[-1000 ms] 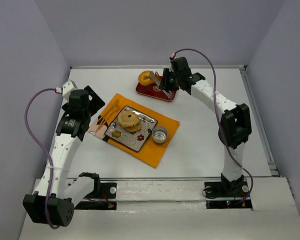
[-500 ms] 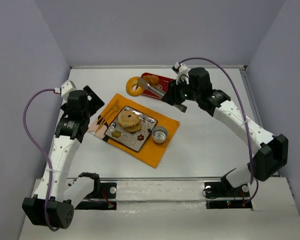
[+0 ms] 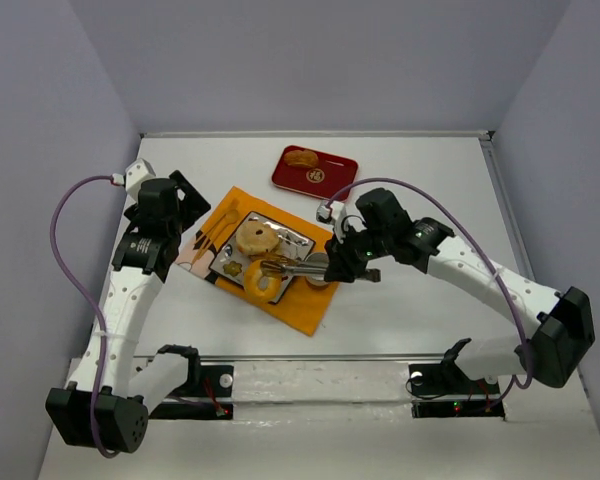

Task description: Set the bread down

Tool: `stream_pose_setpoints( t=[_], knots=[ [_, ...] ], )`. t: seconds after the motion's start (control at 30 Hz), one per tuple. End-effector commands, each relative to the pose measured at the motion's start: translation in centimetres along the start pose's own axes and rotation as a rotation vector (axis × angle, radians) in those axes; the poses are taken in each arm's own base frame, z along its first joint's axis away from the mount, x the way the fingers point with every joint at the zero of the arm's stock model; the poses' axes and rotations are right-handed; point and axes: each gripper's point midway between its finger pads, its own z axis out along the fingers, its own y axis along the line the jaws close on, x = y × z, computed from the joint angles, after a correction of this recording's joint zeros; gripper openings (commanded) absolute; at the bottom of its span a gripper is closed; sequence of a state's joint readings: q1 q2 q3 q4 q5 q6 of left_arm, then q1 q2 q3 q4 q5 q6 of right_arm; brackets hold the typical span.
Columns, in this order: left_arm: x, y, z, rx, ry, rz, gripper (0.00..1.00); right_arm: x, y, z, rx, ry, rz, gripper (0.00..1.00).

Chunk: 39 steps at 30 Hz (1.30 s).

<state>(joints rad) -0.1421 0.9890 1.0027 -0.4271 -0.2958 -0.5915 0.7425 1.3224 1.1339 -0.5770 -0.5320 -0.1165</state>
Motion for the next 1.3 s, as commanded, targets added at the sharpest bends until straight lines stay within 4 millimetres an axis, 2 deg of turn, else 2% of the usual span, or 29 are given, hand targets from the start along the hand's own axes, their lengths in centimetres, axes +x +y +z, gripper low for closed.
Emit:
stream_pose_setpoints(
  t=[0.0, 0.13, 0.23, 0.37, 0.47, 0.53, 0.57, 0.63, 0.67, 0.77, 0.83, 1.07, 1.2, 1.23, 1.27],
  knots=[
    [-1.5, -0.7, -0.6, 0.032, -0.049, -0.004, 0.99, 1.0, -0.1, 0.2, -0.012, 0.025, -0.015, 0.07],
    [-1.4, -0.3, -0.6, 0.021, -0.055, -0.007, 0.99, 2.2, -2.0, 1.5, 0.058, 0.081, 0.031, 0.07],
    [-1.3, -0.3, -0.5, 0.019, -0.053, -0.006, 0.99, 1.9, -3.8, 2.1, 0.136, 0.088, 0.051, 0.07],
    [-1.2, -0.3, -0.3, 0.021, -0.046, -0.004, 0.99, 2.3, -4.0, 3.2, 0.114, 0.106, 0.059, 0.07],
    [-1.2, -0.4, -0.4, 0.024, -0.048, -0.005, 0.99, 2.7, -4.9, 3.8, 0.149, 0.121, 0.080, 0.08],
    [-1.3, -0.5, -0.4, 0.027, -0.047, -0.003, 0.99, 2.3, -5.3, 3.8, 0.168, 0.108, 0.082, 0.13],
    [-1.2, -0.5, -0.5, 0.028, -0.046, -0.002, 0.99, 2.2, -5.3, 3.8, 0.171, 0.101, 0.083, 0.24],
    [-1.2, -0.5, -0.4, 0.028, -0.046, -0.003, 0.99, 1.6, -5.2, 3.5, 0.178, 0.080, 0.084, 0.27],
    [-1.2, -0.5, -0.5, 0.028, -0.043, -0.002, 0.99, 1.4, -5.2, 3.4, 0.180, 0.074, 0.086, 0.36],
    [-1.2, -0.5, -0.5, 0.028, -0.044, 0.000, 0.99, 0.5, -4.9, 2.9, 0.184, 0.046, 0.083, 0.45],
    [-1.2, -0.5, -0.5, 0.030, -0.044, -0.001, 0.99, -0.4, -4.5, 2.3, 0.176, 0.019, 0.076, 0.50],
    [-1.2, -0.5, -0.7, 0.036, -0.049, -0.006, 0.99, -3.3, -3.3, 0.2, 0.170, -0.072, 0.034, 0.56],
    [-1.4, -0.4, -0.9, 0.035, -0.057, -0.009, 0.99, -4.9, -3.3, -1.0, 0.203, -0.119, 0.017, 0.53],
    [-1.4, -0.4, -1.0, 0.036, -0.060, -0.009, 0.99, -5.4, -3.5, -1.4, 0.226, -0.133, 0.018, 0.49],
    [-1.5, -0.3, -1.0, 0.034, -0.062, -0.008, 0.99, -6.1, -3.6, -1.8, 0.245, -0.156, 0.027, 0.36]
  ],
)
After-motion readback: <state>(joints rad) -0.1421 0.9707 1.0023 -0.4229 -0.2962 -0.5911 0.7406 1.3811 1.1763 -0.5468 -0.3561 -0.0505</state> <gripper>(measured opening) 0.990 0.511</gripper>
